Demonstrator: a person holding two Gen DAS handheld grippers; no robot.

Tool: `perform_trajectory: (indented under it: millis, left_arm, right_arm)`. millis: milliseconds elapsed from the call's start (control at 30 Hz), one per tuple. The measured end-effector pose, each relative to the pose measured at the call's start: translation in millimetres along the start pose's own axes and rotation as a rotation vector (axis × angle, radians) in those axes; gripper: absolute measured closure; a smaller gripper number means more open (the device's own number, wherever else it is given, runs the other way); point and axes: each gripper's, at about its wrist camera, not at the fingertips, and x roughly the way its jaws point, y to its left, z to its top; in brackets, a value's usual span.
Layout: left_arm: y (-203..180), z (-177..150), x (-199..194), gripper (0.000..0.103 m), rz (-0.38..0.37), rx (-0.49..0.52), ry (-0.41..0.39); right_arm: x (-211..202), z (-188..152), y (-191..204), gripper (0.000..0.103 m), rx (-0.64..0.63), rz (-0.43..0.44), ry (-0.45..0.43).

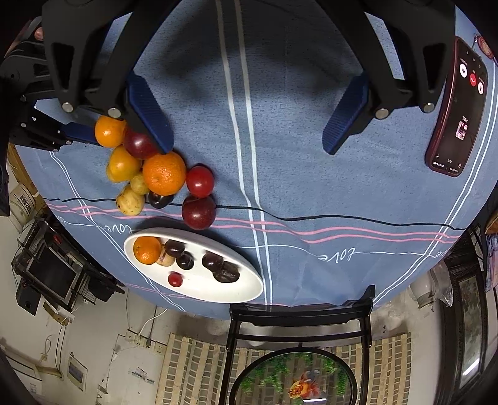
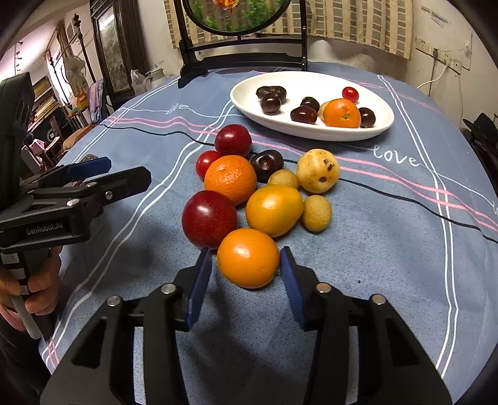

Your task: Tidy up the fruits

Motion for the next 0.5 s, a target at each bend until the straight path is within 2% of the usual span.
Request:
perform_trajectory:
  millis: [133, 267, 333, 433, 500]
  left_arm:
    - [1.9, 0.1, 3.2, 0.005, 0.006, -0.003, 0.01]
    - [-0.2, -0.6, 6.1, 0.005, -0.011, 0.007, 0.022]
    - [-3.7, -1.1, 8.3, 0.005, -0.065, 0.014, 0.046]
    - [-12.0, -2.5, 4.6, 0.005, -0.2, 0.025, 0.053]
    - [-23.7, -3.3, 0.9, 0.005, -0.248, 0.056, 0.043]
  right_arm:
    - [-3.7, -1.8, -7.0, 0.062, 0.021, 0.023, -0.009]
    - [-18.4, -4.1, -26.1, 0.062, 0.089, 0.082, -0.054]
    - [-26.6, 0.2, -43.8, 0.062, 0.139, 0.11, -0.099]
    - [-33.2, 14.0, -65.9, 0.062, 0.195, 0.117, -0.168]
    - [-40.1, 22.3, -77.1, 0.062, 0.21, 0.102, -0.251]
